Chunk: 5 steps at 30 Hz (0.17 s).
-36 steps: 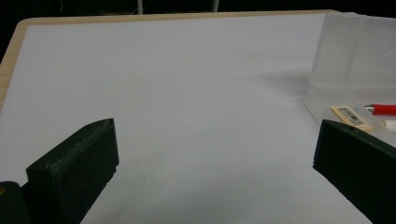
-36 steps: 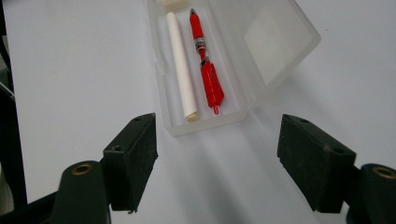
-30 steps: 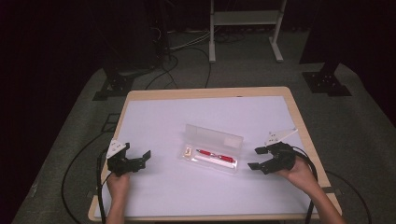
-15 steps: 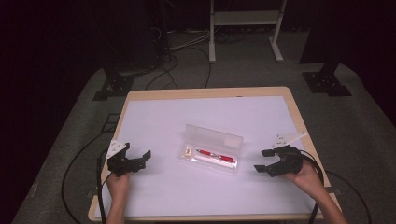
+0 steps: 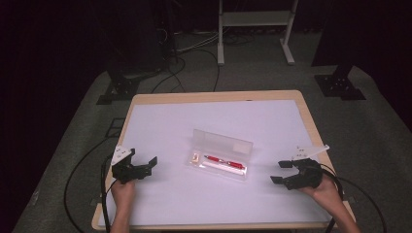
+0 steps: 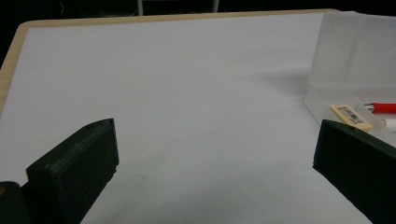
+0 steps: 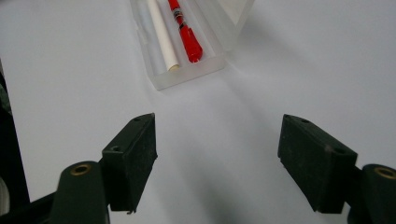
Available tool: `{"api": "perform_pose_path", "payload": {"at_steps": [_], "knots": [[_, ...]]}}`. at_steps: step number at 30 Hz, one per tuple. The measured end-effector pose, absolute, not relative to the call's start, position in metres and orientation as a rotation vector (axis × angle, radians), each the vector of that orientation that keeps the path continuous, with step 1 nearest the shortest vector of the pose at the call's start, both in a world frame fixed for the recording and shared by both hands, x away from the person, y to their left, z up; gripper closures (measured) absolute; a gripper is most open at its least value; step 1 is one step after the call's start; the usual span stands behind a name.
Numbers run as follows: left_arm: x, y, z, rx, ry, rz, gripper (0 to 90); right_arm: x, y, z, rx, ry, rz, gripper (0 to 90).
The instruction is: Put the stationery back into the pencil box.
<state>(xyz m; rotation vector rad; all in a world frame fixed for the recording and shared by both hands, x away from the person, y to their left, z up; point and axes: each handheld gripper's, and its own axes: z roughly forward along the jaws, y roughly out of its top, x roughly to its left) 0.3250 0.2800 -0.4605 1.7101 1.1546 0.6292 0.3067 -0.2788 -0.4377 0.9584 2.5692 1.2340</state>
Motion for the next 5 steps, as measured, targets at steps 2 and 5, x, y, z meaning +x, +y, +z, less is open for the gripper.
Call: {"api": "perform_pose_path", "payload": {"at_steps": [2,5], "knots": [[0.325,0.28,-0.46,1.712,1.152,0.632,0.0,0.3,-0.282,-0.44,0.968,2.539,1.253,27.0],[0.325,0.28,-0.46,1.719,1.149,0.633,0.0,0.291,-0.287,-0.442,0.973,2.481,1.304,26.8]]}}
